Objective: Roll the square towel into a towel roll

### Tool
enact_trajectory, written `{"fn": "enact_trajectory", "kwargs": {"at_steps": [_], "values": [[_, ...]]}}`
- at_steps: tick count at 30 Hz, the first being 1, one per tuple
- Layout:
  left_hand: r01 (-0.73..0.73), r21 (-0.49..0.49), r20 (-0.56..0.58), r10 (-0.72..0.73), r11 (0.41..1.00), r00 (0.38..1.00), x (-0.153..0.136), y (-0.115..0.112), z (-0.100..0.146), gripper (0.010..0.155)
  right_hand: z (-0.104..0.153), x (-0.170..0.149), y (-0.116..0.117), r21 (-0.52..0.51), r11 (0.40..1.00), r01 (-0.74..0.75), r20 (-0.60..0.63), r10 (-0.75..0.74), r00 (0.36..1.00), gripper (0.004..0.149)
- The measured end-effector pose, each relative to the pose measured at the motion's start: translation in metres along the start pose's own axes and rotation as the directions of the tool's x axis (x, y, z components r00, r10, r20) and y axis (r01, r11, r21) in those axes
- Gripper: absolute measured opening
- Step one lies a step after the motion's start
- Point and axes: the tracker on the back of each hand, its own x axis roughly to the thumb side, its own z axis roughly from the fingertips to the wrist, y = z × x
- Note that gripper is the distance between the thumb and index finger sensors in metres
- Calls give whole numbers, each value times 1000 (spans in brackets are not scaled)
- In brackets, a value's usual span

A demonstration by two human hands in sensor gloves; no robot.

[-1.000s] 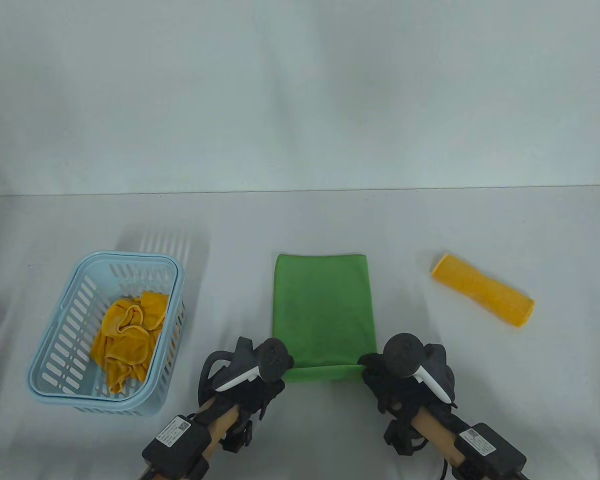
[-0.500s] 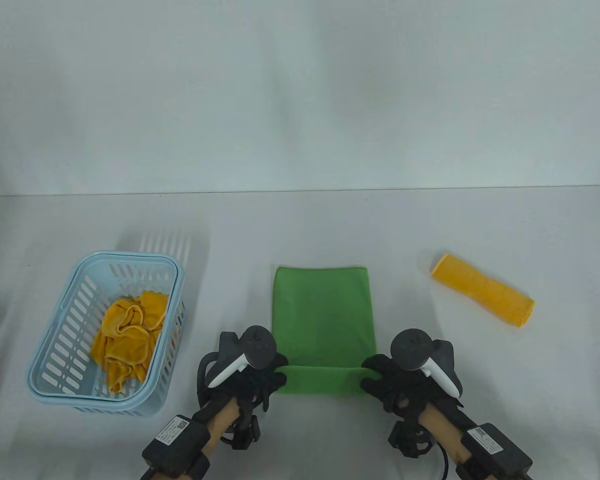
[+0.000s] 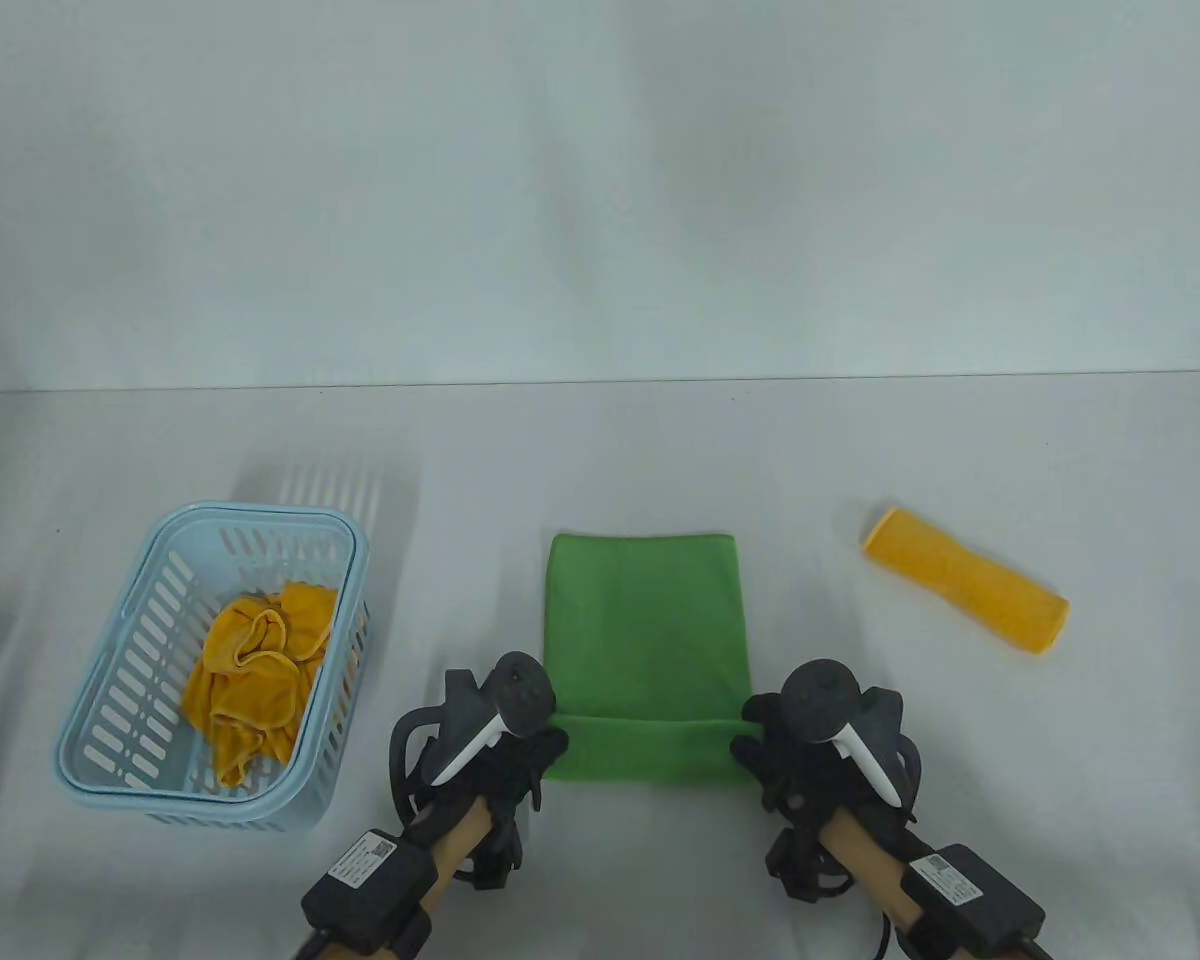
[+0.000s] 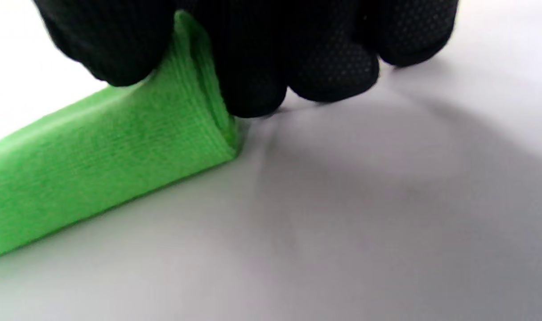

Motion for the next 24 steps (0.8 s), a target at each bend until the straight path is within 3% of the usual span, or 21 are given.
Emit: {"fn": "enact_trajectory", "kwargs": {"at_steps": [7, 15, 17, 20, 24], "values": [[4, 33, 1, -4, 999, 1000, -3, 6, 1, 70, 2, -2, -10, -25, 998, 50, -29, -51, 998, 62], [91, 156, 98, -107, 984, 989, 15, 20, 17, 77, 18, 15, -19, -90, 996, 15, 95, -6, 995, 66], [115, 167, 142, -139, 979, 980, 22, 20, 21, 76, 23, 22, -17, -86, 996, -12, 146, 24, 989, 68], [195, 98, 304, -216, 976, 928, 37, 12, 25, 71, 27, 33, -5, -20, 996, -84, 254, 86, 963, 70], [299, 89, 317, -311, 950, 896, 45, -3, 26, 69, 28, 38, 10, -14, 964, -266, 264, 260, 929, 65]]}}
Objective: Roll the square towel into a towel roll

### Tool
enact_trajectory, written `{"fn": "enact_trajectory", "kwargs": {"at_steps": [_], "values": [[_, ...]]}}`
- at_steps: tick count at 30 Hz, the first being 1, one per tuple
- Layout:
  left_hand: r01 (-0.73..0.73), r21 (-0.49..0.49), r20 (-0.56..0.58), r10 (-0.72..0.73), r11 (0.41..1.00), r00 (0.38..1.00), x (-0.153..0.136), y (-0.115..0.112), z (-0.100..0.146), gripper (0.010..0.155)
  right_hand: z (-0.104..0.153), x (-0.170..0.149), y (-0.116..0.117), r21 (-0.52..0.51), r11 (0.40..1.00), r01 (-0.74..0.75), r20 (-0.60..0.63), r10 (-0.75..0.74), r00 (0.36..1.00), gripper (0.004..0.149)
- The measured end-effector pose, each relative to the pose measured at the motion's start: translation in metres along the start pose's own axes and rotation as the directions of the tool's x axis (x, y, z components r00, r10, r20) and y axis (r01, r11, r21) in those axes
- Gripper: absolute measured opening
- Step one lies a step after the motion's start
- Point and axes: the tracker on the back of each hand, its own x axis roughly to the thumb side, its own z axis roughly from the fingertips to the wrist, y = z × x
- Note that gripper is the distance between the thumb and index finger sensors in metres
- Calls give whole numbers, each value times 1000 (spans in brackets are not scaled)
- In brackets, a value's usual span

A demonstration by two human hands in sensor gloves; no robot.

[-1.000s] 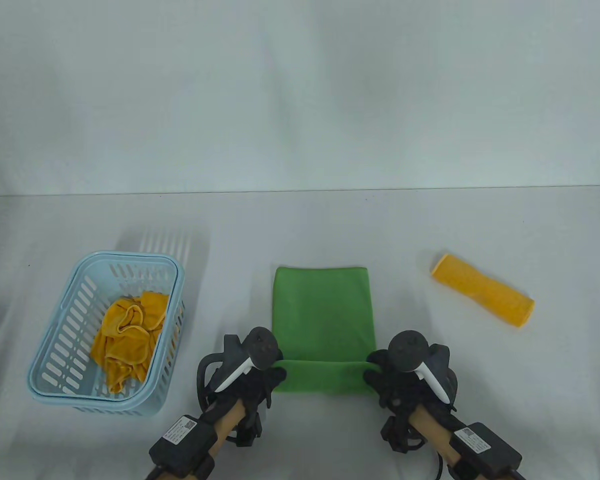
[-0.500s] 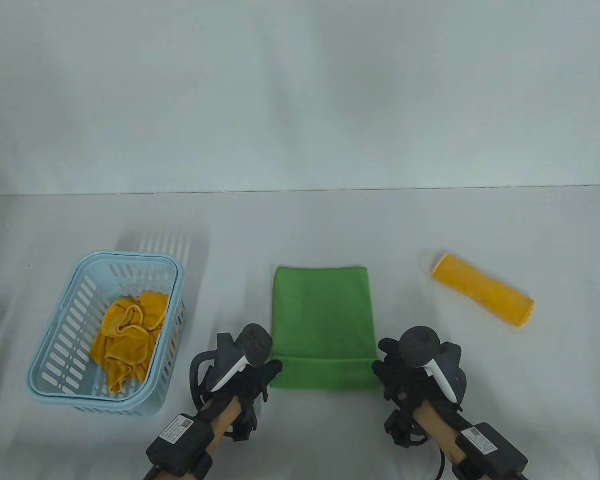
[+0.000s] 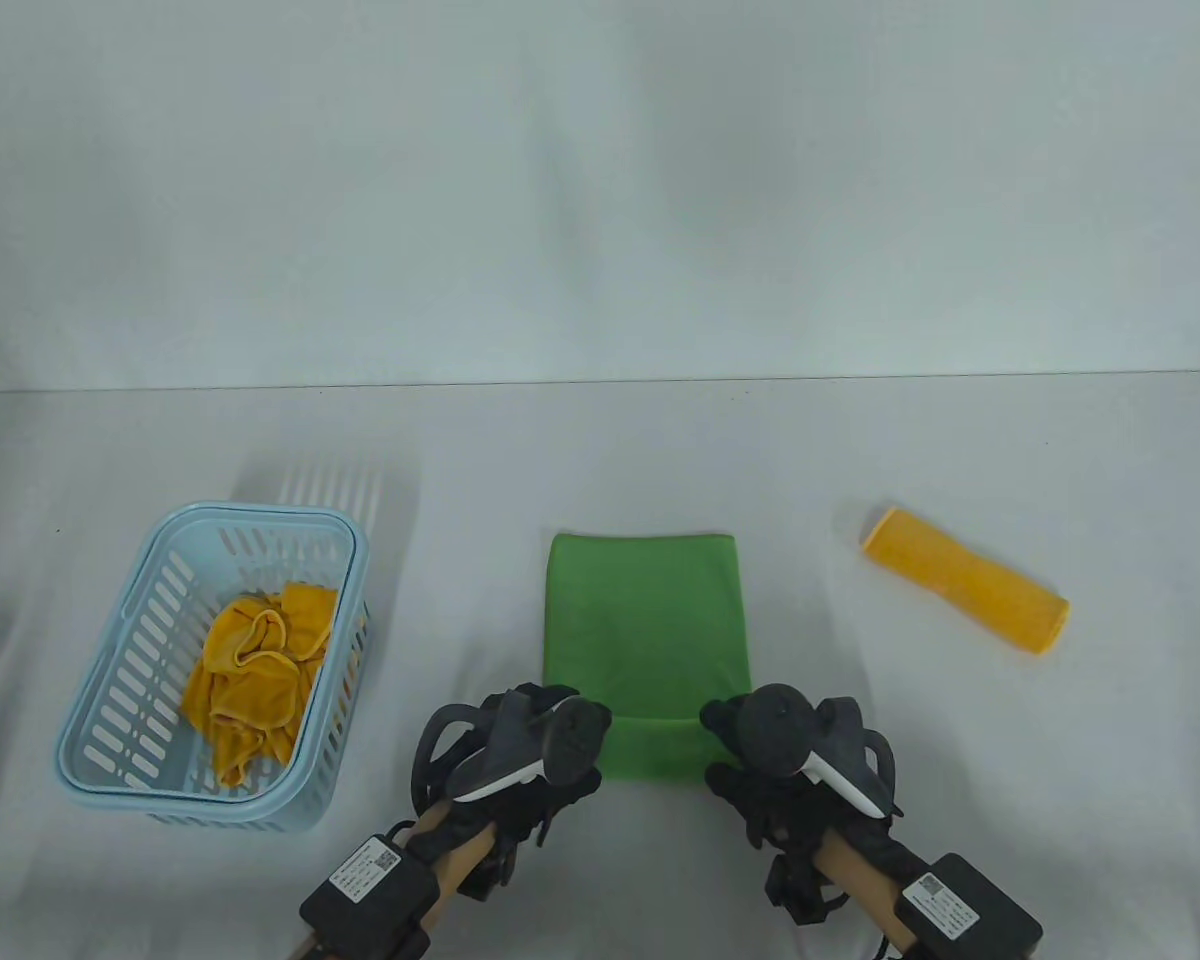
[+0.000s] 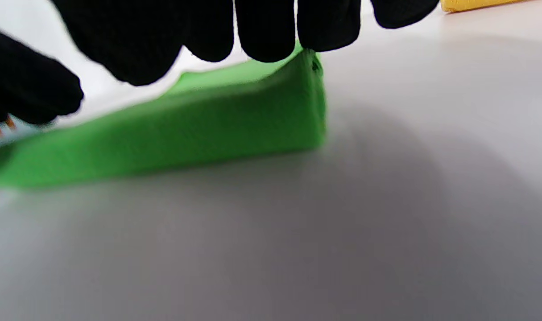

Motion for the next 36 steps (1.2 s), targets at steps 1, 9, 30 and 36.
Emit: {"fn": "enact_trajectory", "kwargs": {"at_steps": [1, 9, 30, 36], "values": [[29, -12, -2, -29, 1000, 1000, 2, -4, -2, 70, -1, 0, 4, 10, 999, -40, -6, 40, 999, 66], [67, -58, -25, -68, 996, 997, 1, -16, -7, 76, -7, -4, 20, 40, 992, -119, -42, 121, 992, 74], [-205, -126, -24, 204, 971, 979, -20, -3, -8, 57, -13, -25, 0, 59, 981, 184, -56, -181, 982, 52], [-415, -222, -69, 410, 882, 909, -35, -1, -5, 59, -11, -33, -4, 70, 938, 341, -152, -327, 933, 52]]}}
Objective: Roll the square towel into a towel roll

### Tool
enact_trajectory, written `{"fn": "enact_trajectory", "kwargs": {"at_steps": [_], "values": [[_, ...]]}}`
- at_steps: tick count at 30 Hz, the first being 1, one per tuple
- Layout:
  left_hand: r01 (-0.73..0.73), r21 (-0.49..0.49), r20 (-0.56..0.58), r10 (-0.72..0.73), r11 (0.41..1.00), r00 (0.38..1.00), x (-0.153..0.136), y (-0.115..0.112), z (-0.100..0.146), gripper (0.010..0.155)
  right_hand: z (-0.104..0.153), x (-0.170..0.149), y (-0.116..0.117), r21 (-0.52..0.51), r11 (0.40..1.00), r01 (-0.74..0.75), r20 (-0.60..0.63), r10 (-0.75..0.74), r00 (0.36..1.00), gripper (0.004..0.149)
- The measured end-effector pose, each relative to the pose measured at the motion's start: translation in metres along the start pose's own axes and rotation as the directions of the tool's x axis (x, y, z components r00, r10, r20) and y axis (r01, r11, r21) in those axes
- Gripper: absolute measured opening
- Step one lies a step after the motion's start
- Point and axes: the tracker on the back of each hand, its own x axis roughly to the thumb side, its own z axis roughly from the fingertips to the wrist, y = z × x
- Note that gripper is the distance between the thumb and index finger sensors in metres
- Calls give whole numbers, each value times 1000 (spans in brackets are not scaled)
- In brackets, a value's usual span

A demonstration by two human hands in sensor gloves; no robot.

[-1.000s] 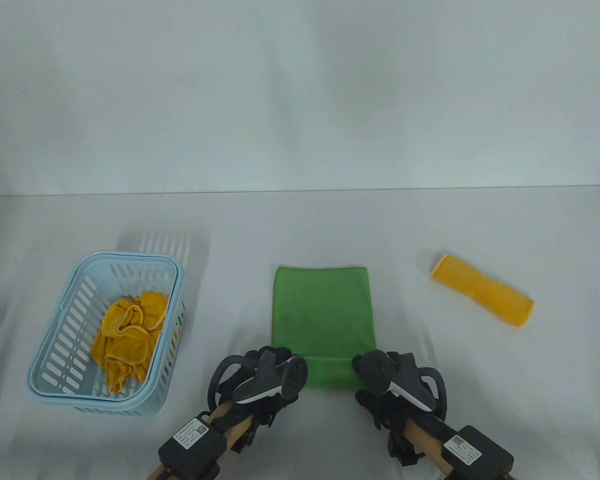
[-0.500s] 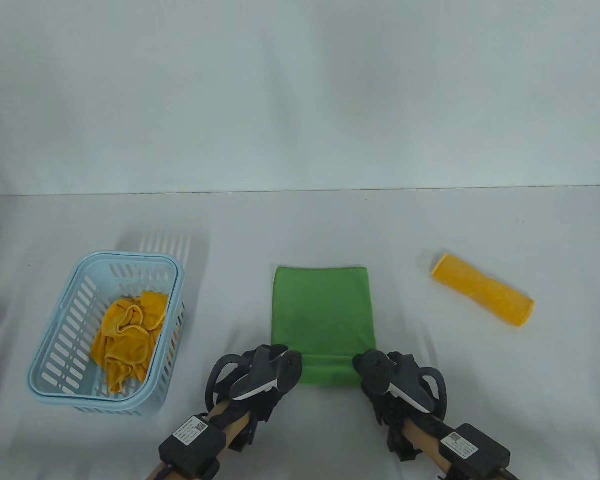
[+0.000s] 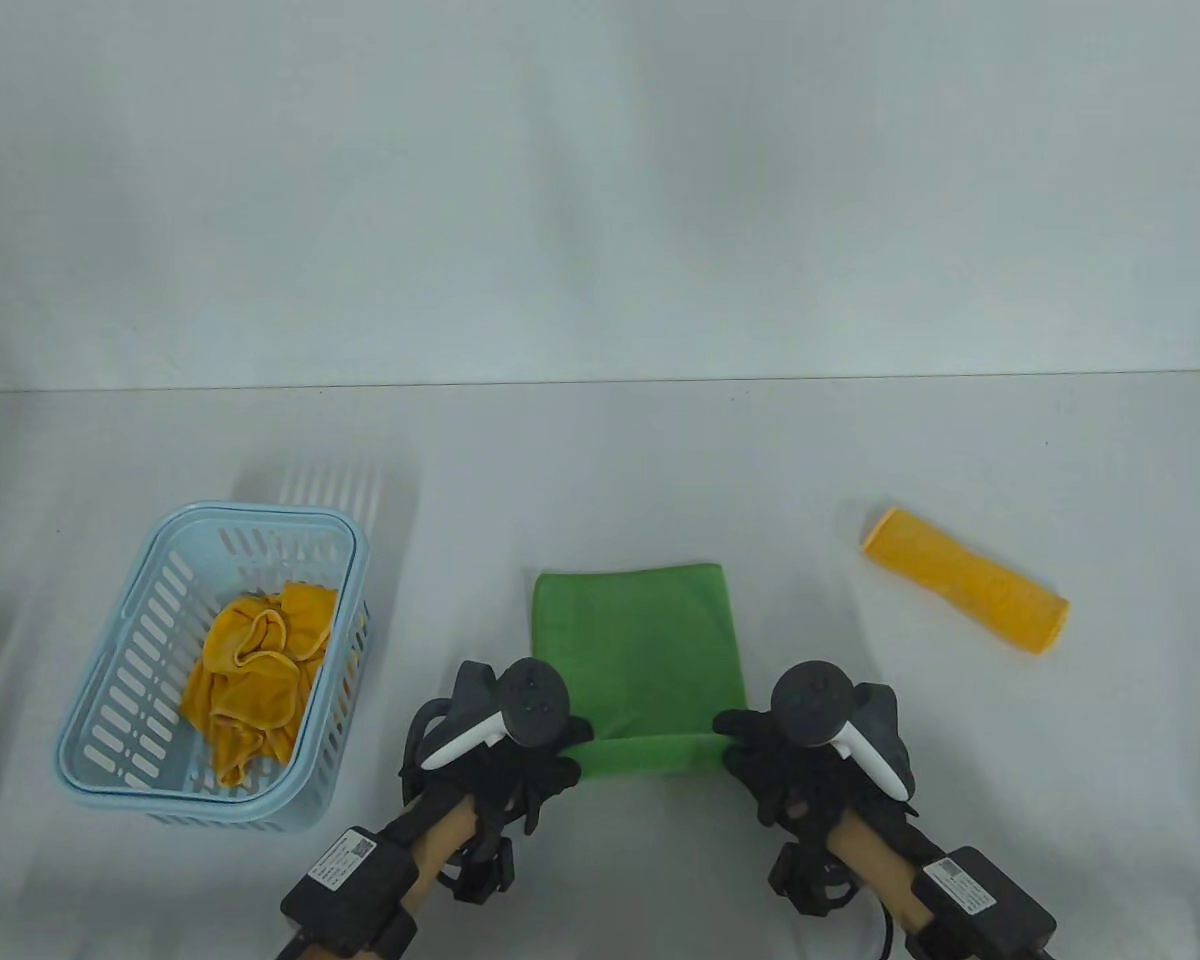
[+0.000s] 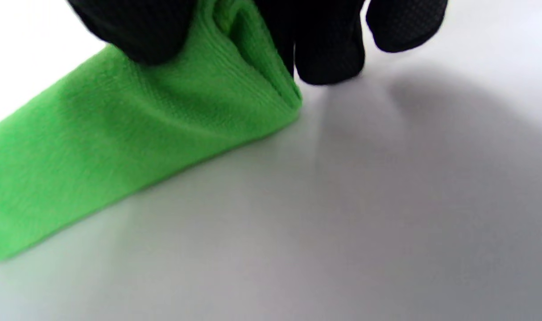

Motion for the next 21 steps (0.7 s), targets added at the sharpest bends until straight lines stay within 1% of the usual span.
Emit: {"fn": "enact_trajectory", "kwargs": {"at_steps": [2, 4, 7, 8, 13, 15, 21], "values": [[-45, -37, -28, 44, 998, 999, -3, -1, 1, 58, 0, -2, 0, -5, 999, 36, -23, -36, 999, 52], [-22, -6, -49, 22, 1000, 999, -5, -1, 1, 59, -1, -6, 0, -37, 997, 71, -51, -73, 996, 53], [38, 59, -94, -32, 998, 995, -6, 2, 1, 60, -5, -10, -2, -65, 992, 110, -63, -114, 991, 56], [43, 79, -111, -34, 996, 993, -7, 2, 1, 60, -6, -12, -4, -77, 989, 126, -67, -132, 989, 56], [34, 118, -150, -16, 992, 988, -12, 4, -1, 59, -7, -19, -8, -84, 975, 204, -82, -210, 974, 59], [46, 133, -172, -23, 990, 985, -14, 4, -1, 60, -7, -20, -10, -92, 973, 210, -85, -218, 972, 60], [65, 188, -222, -22, 980, 975, -20, 9, 2, 64, -6, -17, -12, -115, 980, 165, -66, -173, 983, 64]]}}
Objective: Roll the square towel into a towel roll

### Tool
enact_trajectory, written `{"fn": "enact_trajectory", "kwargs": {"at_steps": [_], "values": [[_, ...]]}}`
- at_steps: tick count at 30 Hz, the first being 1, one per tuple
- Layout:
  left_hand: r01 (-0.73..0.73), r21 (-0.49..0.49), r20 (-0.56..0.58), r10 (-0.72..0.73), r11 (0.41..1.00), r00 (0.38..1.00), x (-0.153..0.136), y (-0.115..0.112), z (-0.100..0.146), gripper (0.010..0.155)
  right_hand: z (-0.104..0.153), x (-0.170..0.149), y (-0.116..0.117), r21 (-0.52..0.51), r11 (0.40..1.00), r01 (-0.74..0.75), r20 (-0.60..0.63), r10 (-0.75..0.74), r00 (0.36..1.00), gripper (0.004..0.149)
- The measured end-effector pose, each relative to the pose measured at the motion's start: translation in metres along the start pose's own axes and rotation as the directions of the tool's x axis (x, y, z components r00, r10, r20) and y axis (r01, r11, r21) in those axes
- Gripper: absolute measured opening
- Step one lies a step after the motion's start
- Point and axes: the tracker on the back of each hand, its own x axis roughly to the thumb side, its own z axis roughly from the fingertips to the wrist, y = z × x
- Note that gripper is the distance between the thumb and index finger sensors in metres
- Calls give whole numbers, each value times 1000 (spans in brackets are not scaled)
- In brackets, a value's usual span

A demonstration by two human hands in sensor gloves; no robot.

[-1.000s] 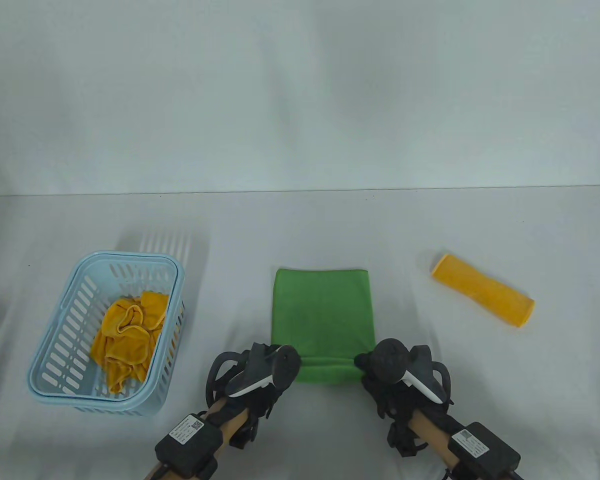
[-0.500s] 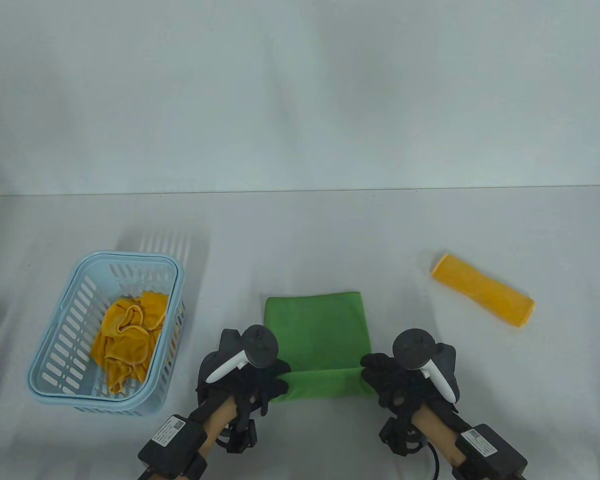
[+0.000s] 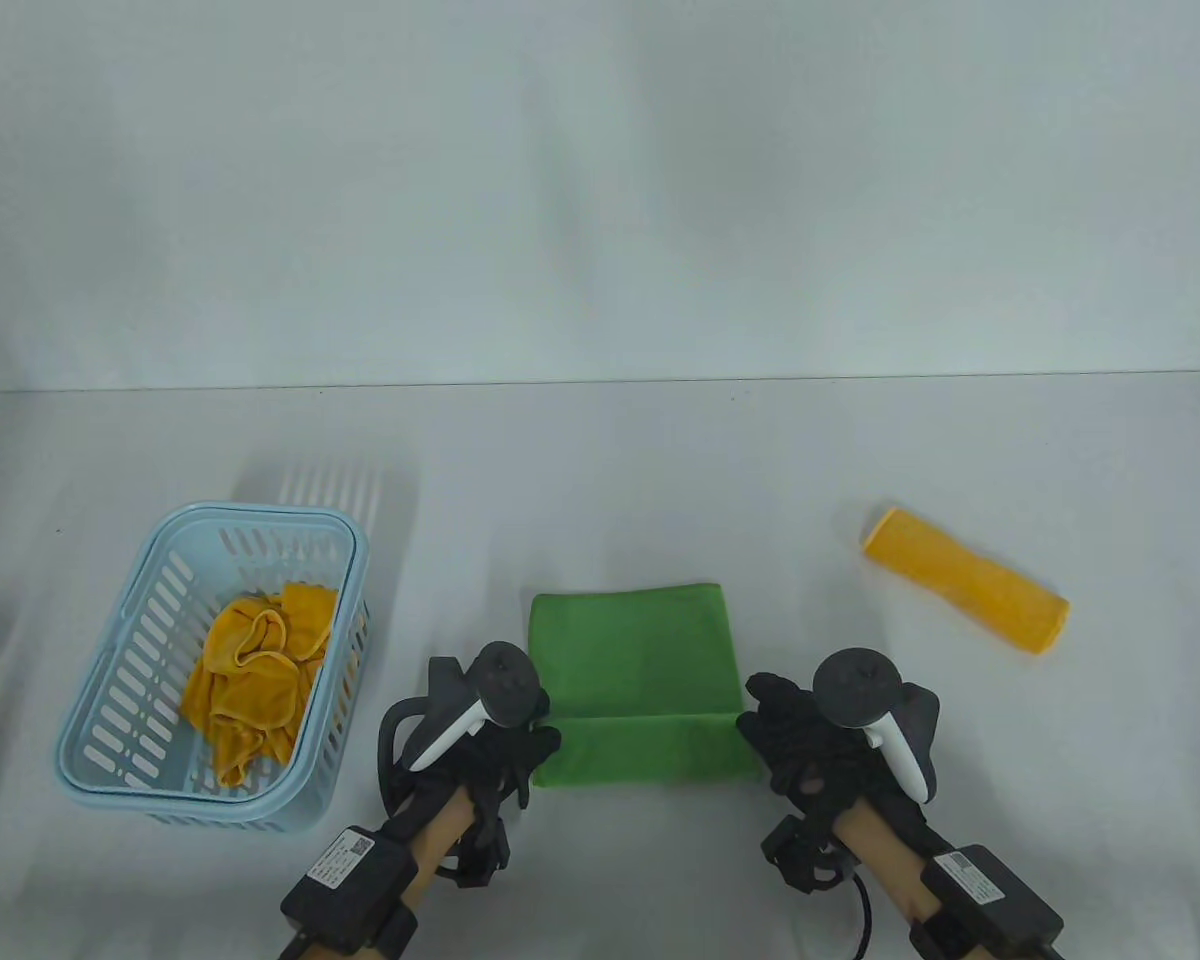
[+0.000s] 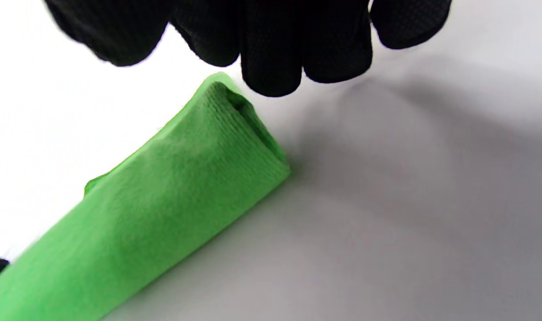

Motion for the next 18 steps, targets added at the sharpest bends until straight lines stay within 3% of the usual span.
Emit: {"fn": "enact_trajectory", "kwargs": {"at_steps": [4, 9, 14, 18], "values": [[25, 51, 5, -26, 998, 1000, 2, 6, 4, 67, 6, 8, 0, -11, 1000, -20, 46, 20, 999, 65], [95, 133, 75, -105, 987, 992, 18, 12, 18, 72, 16, 24, 3, -51, 988, -146, 154, 152, 976, 69], [194, 114, 231, -216, 974, 949, 40, 5, 27, 73, 25, 39, 15, -65, 939, -338, 260, 343, 903, 64], [310, 113, 247, -329, 944, 911, 51, -9, 28, 72, 27, 43, 28, -93, 884, -459, 284, 465, 838, 64]]}}
